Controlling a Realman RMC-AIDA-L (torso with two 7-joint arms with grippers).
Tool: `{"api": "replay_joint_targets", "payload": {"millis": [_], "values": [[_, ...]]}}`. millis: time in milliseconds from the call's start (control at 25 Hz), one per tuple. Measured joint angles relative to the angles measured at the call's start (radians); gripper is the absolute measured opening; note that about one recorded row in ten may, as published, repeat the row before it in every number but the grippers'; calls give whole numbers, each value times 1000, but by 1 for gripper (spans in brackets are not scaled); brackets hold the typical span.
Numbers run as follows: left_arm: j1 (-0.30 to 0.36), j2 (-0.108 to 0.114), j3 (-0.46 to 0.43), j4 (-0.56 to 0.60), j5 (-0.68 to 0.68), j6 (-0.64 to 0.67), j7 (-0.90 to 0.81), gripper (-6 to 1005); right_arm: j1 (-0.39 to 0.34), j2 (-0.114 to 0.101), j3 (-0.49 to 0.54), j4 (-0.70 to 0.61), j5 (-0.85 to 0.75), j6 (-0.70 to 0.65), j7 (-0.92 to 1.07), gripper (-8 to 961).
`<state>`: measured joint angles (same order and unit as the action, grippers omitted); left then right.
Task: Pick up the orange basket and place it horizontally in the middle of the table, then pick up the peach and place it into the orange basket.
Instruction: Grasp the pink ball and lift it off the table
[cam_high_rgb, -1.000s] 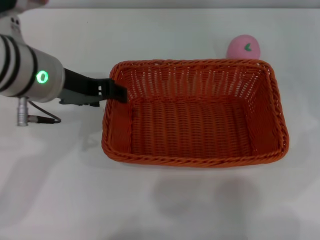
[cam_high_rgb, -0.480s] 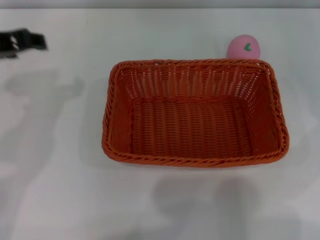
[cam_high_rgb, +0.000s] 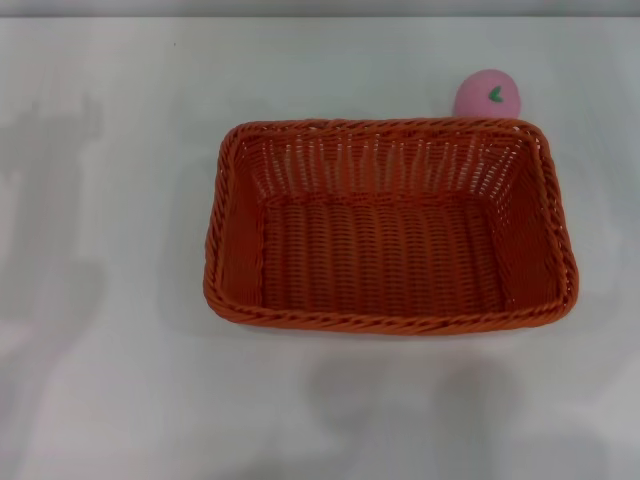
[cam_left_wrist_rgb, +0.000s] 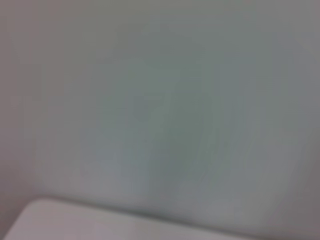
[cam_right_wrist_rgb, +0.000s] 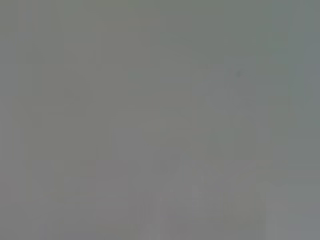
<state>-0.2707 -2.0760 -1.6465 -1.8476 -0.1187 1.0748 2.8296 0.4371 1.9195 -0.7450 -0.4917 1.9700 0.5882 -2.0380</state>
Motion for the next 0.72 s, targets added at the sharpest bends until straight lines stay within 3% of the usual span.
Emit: {"api": "replay_joint_targets", "payload": {"millis": [80,440,720], "values": [[11,1,0,41,16,-114,0,620,-10,2,-4,-10,-44,35,53,851],[32,3,8,109,38,-317,-1,619,-49,-2,-7,-12,-78,145,111,850],[31,3,8,149,60,-358,-1,618,-43,-16,-7,-48,-218,203,229,849]]}}
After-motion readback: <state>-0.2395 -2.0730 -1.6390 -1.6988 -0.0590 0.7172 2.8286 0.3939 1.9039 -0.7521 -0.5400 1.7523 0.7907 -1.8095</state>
